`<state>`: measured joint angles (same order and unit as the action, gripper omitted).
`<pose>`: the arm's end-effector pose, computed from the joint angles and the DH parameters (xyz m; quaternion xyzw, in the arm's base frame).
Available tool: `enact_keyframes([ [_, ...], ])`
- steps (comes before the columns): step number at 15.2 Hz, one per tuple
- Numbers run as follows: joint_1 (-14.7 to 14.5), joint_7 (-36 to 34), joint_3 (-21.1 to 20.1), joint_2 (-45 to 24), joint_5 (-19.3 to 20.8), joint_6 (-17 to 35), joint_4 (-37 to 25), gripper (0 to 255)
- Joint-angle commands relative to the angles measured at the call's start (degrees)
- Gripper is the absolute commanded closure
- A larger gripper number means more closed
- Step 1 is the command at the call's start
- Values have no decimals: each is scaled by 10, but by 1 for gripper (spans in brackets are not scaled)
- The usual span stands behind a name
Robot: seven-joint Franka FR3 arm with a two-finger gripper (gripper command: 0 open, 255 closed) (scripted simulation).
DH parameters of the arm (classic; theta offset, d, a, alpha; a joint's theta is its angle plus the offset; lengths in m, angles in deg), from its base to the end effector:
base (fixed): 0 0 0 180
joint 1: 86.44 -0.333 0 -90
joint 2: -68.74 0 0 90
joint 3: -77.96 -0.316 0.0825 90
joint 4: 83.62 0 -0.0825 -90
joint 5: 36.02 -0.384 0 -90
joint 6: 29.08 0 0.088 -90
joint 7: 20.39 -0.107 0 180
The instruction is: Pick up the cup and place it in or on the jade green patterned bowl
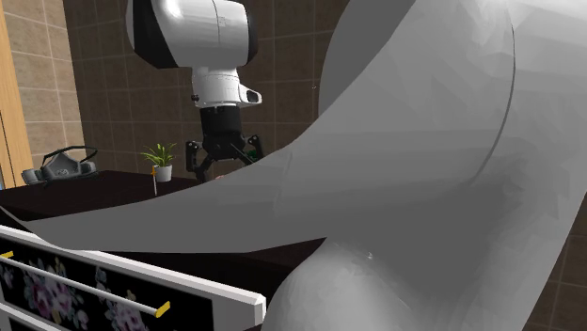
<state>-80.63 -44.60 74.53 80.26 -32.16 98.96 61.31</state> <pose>0.4306 -0.0204 0.3403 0.9763 -0.2090 -0.0403 0.0398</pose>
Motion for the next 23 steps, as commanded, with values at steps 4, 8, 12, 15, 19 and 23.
enact_keyframes([
  [4,0,0,0,0,0,1,0,255],
  [8,0,0,0,0,0,1,1,255],
  [12,0,0,0,0,0,1,1,255],
  [15,-1,2,0,10,-2,-17,-6,255],
  [19,-1,5,1,30,-4,-51,-21,255],
  [23,-2,8,1,47,-6,-85,-38,255],
])
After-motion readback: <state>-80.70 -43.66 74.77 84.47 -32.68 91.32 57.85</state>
